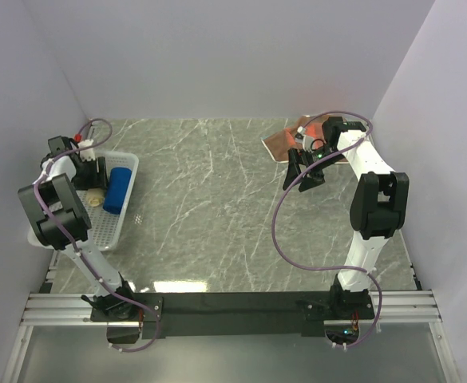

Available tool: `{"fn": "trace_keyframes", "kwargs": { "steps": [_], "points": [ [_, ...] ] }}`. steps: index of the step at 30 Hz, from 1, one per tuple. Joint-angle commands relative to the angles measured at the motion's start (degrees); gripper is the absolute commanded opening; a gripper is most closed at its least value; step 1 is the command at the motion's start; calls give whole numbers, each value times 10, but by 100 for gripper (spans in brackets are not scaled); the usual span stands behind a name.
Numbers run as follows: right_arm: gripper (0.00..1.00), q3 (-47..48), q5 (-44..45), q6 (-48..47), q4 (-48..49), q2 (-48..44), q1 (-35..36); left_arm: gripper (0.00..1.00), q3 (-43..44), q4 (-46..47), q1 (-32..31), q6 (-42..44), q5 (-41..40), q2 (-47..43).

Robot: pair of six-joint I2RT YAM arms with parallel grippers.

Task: Roll the towels
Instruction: Place the rolled towel into the container

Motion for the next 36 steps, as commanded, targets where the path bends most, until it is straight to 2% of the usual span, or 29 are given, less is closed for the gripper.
{"fn": "trace_keyframes", "kwargs": {
  "steps": [1, 9, 10, 13, 19, 26, 29, 32, 36],
  "points": [
    [95, 12, 0, 4, -3, -10, -2, 69, 8, -7, -5, 9, 7, -43],
    [96, 15, 0, 2, -6, -11, -2, 77, 30, -9, -4, 10, -3, -50],
    [96, 17, 0, 1, -5, -13, -1, 85, 32, -9, -4, 12, -8, -51],
    [96, 28, 3, -1, -4, -15, -2, 92, 42, -9, -4, 16, -12, -67],
    [96, 65, 37, -2, 6, -33, -4, 98, 85, -26, -4, 15, -22, -84],
    [99, 132, 87, -22, 5, -48, -8, 100, 153, -60, -24, 16, -19, -127],
    [99, 163, 121, -39, 3, -61, -8, 99, 140, -41, -65, 24, -44, -171],
    [99, 177, 161, -52, 18, -88, -8, 100, 103, -7, -138, 32, -87, -225],
    [100, 106, 188, -47, 101, -196, -8, 100, 59, 12, -253, 7, -103, -281]
  ]
}}
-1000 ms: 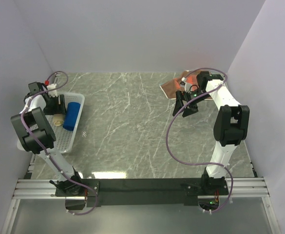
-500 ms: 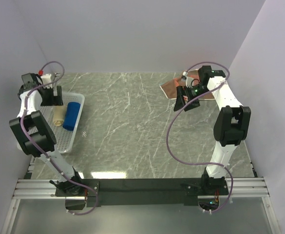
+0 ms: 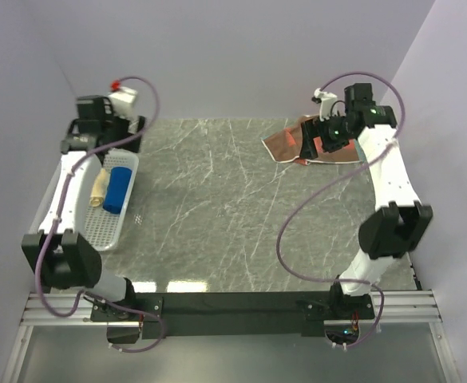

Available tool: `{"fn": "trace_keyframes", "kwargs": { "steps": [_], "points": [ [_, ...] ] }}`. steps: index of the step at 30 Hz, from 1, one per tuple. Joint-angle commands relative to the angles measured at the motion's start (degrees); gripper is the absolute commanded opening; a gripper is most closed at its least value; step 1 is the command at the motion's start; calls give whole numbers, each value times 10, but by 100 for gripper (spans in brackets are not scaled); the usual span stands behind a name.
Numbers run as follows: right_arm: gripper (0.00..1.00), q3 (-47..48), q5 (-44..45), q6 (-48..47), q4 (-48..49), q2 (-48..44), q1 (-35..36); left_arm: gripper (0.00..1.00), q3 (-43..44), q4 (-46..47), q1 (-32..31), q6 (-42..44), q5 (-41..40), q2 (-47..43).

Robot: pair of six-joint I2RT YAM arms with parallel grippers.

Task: Roll the towels
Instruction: Place the rolled towel into the container

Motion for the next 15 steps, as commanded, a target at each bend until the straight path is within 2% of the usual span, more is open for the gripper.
{"fn": "trace_keyframes", "kwargs": {
  "steps": [1, 4, 6, 10, 15],
  "points": [
    [100, -44, 31, 1, 92, -117, -4, 99, -28, 16, -85, -21, -14, -59],
    [100, -134, 48, 85, 164, -180, -4, 99, -46, 9, -154, -61, 9, -75],
    [100, -196, -20, 44, 145, -199, -5, 99, -70, 36, -191, -96, 12, -90],
    [100, -285, -96, 21, 120, -196, -5, 99, -156, 76, -211, -137, 26, -123],
    [100, -440, -87, 38, 190, -251, -4, 100, -249, 76, -215, -139, 42, -135]
  ]
}}
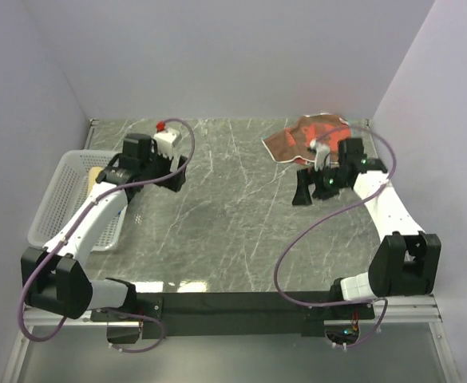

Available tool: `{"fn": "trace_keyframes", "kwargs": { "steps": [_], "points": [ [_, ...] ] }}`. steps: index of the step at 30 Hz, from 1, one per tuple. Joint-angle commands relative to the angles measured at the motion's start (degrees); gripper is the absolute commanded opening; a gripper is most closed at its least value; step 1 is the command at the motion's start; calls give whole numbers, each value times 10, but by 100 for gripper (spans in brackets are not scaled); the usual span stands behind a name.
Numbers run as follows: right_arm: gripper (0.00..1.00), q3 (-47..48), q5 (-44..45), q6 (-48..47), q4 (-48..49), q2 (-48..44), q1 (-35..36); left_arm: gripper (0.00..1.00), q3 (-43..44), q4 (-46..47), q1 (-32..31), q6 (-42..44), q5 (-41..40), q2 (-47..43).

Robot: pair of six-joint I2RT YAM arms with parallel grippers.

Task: Roll the towels
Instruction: Place the rolled towel into the container

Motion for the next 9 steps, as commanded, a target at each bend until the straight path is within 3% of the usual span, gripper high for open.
{"fn": "trace_keyframes", "kwargs": {
  "steps": [1, 9],
  "points": [
    [100, -85, -2, 9, 69, -62, -1, 99, -55, 6, -2, -21, 16, -13],
    [100, -150, 38, 31, 102, -123, 1, 100, -130, 31, -2, -17, 43, -59]
  ]
}}
